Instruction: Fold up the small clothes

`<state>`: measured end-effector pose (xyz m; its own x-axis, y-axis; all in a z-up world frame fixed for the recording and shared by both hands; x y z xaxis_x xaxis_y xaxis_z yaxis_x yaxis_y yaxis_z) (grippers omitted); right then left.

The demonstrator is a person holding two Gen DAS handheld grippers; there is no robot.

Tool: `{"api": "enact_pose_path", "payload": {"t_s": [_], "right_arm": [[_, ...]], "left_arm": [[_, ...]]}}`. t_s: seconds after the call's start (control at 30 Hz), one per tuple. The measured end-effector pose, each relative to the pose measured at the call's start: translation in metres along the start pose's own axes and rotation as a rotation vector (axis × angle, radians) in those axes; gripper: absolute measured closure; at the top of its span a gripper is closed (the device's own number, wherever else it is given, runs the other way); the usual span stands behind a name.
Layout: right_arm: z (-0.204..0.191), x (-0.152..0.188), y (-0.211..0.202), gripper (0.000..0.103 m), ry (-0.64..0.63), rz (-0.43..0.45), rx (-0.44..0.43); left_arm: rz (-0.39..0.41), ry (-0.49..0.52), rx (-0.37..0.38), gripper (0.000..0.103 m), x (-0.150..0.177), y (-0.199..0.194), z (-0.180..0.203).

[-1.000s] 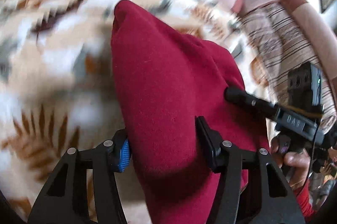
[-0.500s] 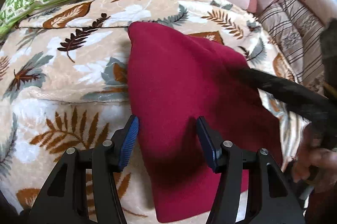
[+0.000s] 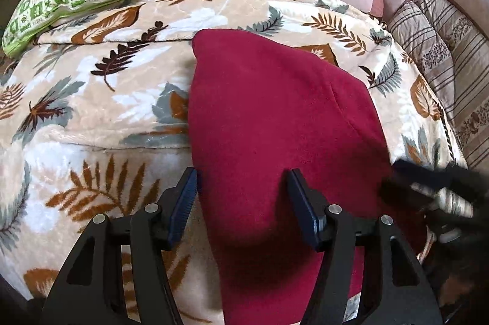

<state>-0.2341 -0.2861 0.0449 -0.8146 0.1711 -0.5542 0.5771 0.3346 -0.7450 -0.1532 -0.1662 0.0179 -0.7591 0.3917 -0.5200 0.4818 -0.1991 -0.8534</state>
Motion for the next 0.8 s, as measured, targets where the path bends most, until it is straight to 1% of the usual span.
{"api": "enact_pose_path", "payload": {"t_s": [0.07, 0.1, 0.17, 0.23, 0.33, 0.4, 0.53, 0.63, 0.7, 0.8], "right_arm": [[0.01, 0.021, 0.018, 0.071, 0.016, -0.046, 0.091], [0.013, 0.025, 0.022, 0.071, 0.026, -0.04, 0.102], [0.015, 0.027, 0.017, 0.07, 0.045, -0.008, 0.098], [0.013, 0.023, 0.005, 0.07, 0.07, 0.008, 0.084], [0.009, 0.016, -0.018, 0.069, 0.093, 0.057, 0.072], [0.004, 0.012, -0.032, 0.063, 0.087, 0.096, 0.087], [-0.007, 0.003, -0.049, 0.057, 0.085, 0.159, 0.089], [-0.012, -0.001, -0.056, 0.056, 0.091, 0.188, 0.108], [-0.014, -0.002, -0.059, 0.056, 0.097, 0.2, 0.105], [-0.019, -0.002, -0.061, 0.055, 0.093, 0.205, 0.106]], "left_arm": [[0.007, -0.003, -0.012, 0.042, 0.002, -0.003, 0.002], [0.012, -0.005, -0.021, 0.042, 0.003, -0.005, 0.002], [0.032, -0.008, -0.043, 0.042, 0.004, -0.011, 0.002], [0.056, -0.013, -0.064, 0.042, 0.005, -0.018, 0.002], [0.102, -0.019, -0.081, 0.042, 0.006, -0.033, 0.001], [0.138, -0.018, -0.105, 0.042, 0.007, -0.045, 0.001], [0.186, -0.021, -0.123, 0.042, 0.008, -0.064, -0.001], [0.214, -0.041, -0.137, 0.042, 0.009, -0.078, -0.005], [0.236, -0.058, -0.14, 0.042, 0.009, -0.086, -0.007], [0.253, -0.055, -0.152, 0.042, 0.01, -0.094, -0.01]]}}
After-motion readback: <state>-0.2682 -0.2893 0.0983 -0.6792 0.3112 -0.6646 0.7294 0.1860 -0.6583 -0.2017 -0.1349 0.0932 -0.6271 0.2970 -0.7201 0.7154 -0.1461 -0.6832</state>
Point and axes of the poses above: each gripper's, at about its wrist camera, not at the fingertips, and y roughly the way its jaws point, z to its right, x to its underside, the point moved 5 cm from there along y, roughly the way its jaws point, and after that the axes turned 11 degrees about -x, right-handed, at the moved point
